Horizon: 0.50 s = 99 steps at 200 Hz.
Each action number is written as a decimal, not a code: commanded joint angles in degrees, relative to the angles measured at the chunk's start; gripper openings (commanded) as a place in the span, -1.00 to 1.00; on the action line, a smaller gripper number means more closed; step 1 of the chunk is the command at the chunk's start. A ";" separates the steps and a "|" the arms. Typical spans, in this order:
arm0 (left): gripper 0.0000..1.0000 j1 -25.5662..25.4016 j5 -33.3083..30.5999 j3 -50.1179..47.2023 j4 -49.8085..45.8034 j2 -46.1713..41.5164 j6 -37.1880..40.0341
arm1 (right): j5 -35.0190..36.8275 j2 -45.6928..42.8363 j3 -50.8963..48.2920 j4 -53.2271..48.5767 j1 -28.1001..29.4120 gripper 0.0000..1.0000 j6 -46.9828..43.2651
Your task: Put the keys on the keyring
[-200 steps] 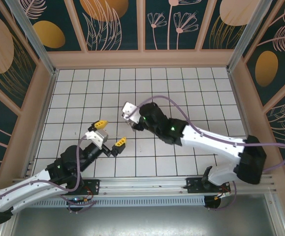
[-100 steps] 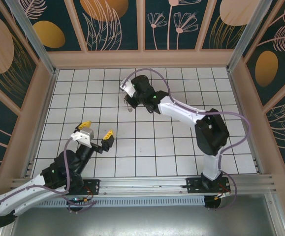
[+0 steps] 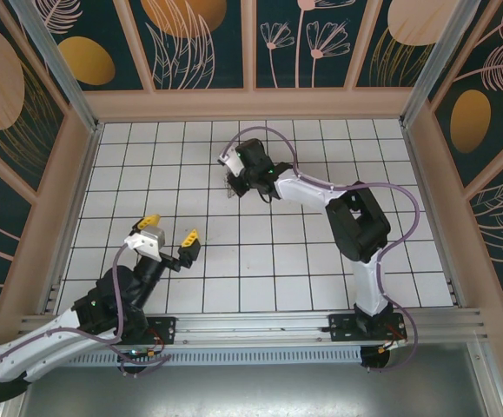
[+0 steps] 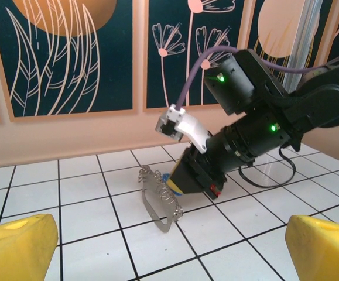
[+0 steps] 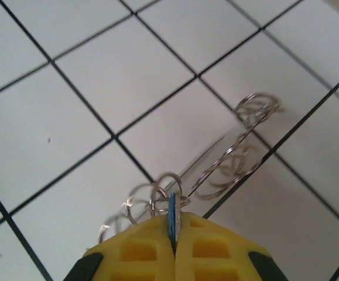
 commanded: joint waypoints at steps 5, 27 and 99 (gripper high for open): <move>0.98 -0.06 -0.56 0.93 2.57 1.42 1.34 | -1.31 -4.47 -6.32 3.01 -0.45 -1.00 4.26; 0.98 -0.01 -0.03 1.32 3.40 3.33 1.49 | -1.66 -6.81 -11.69 4.47 -0.53 -1.00 6.62; 0.97 -0.03 -4.01 2.10 8.44 12.27 -5.52 | -3.82 -13.02 -25.27 7.71 -0.54 -0.85 13.65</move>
